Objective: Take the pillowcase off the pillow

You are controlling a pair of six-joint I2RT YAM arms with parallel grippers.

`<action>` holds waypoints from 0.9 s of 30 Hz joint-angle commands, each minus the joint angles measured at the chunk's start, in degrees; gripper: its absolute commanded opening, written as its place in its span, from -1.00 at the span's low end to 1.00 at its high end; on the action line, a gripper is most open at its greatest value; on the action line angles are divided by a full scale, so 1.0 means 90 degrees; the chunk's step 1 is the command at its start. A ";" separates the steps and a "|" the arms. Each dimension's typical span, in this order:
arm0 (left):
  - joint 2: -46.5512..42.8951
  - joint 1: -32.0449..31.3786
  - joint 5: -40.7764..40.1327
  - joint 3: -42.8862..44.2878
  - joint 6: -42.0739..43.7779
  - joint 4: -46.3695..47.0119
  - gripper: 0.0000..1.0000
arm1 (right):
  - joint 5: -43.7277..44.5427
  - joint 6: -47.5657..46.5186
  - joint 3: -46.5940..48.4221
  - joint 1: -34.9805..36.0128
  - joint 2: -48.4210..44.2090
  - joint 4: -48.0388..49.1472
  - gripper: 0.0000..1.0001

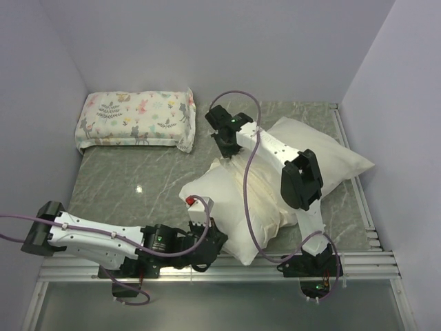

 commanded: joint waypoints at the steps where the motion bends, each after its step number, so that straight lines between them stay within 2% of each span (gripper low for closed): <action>1: 0.0254 -0.0486 -0.0302 0.0742 -0.0073 -0.0346 -0.99 | 0.1366 0.0568 -0.0167 -0.0528 0.0043 0.0830 -1.00; 7: 0.0178 -0.0731 -0.0791 0.1154 -0.0814 -0.1410 -0.99 | 0.1485 0.0929 -0.0946 -0.0958 -0.0122 0.1591 -1.00; 8: -0.0113 -0.0731 -0.0917 0.1009 -0.1096 -0.1547 -0.99 | 0.1466 0.0979 -0.1084 -0.1094 -0.0297 0.1844 -1.00; 12: -0.1314 -0.0419 -0.1026 0.0403 -0.1255 -0.1841 -0.99 | 0.1475 0.1135 -0.1593 -0.1300 -0.0728 0.2266 -1.00; 15: -0.2467 0.0244 -0.0890 -0.0183 -0.1159 -0.1969 -0.99 | 0.1301 0.1213 -0.1730 -0.1408 -0.1011 0.2432 -1.00; 16: -0.2721 0.0671 -0.0793 -0.0320 -0.1022 -0.1901 -0.99 | 0.1174 0.1223 -0.1827 -0.1408 -0.1186 0.2500 -1.00; 17: -0.3081 0.0927 -0.0656 -0.0572 -0.0547 -0.1591 -0.99 | 0.1095 0.1233 -0.1847 -0.1399 -0.1274 0.2617 -1.00; 18: -0.3153 0.1190 -0.0249 -0.0662 -0.0339 -0.1452 -0.99 | 0.0679 0.1233 -0.1896 -0.1398 -0.1362 0.2734 -1.00; 19: -0.3124 0.1763 0.0006 -0.0721 -0.0066 -0.1277 -0.99 | 0.0510 0.1223 -0.1964 -0.1398 -0.1527 0.2832 -1.00; 20: -0.2853 0.2069 0.0357 -0.0818 0.0478 -0.0830 -0.99 | 0.0402 0.1233 -0.1945 -0.1379 -0.1577 0.2881 -1.00; 22: -0.2336 0.2751 0.1079 -0.0839 0.0833 -0.0544 -0.99 | 0.0061 0.1185 -0.1868 -0.1292 -0.1694 0.2930 -0.98; 23: -0.1879 0.2881 0.1151 -0.0810 0.1038 -0.0446 -0.99 | -0.0037 0.1155 -0.1828 -0.1252 -0.1724 0.2901 -0.90; 25: -0.1621 0.3319 0.1423 -0.0800 0.1292 -0.0046 -0.99 | -0.0252 0.1077 -0.1731 -0.1165 -0.1841 0.2814 -0.74; 26: -0.1552 0.3525 0.1580 -0.0838 0.1574 0.0110 -0.99 | -0.0331 0.1038 -0.1759 -0.1087 -0.1929 0.2842 -0.43; 27: -0.1600 0.4320 0.2181 -0.0945 0.1964 0.0527 -0.99 | -0.0467 0.1028 -0.1943 -0.0941 -0.2297 0.2920 0.03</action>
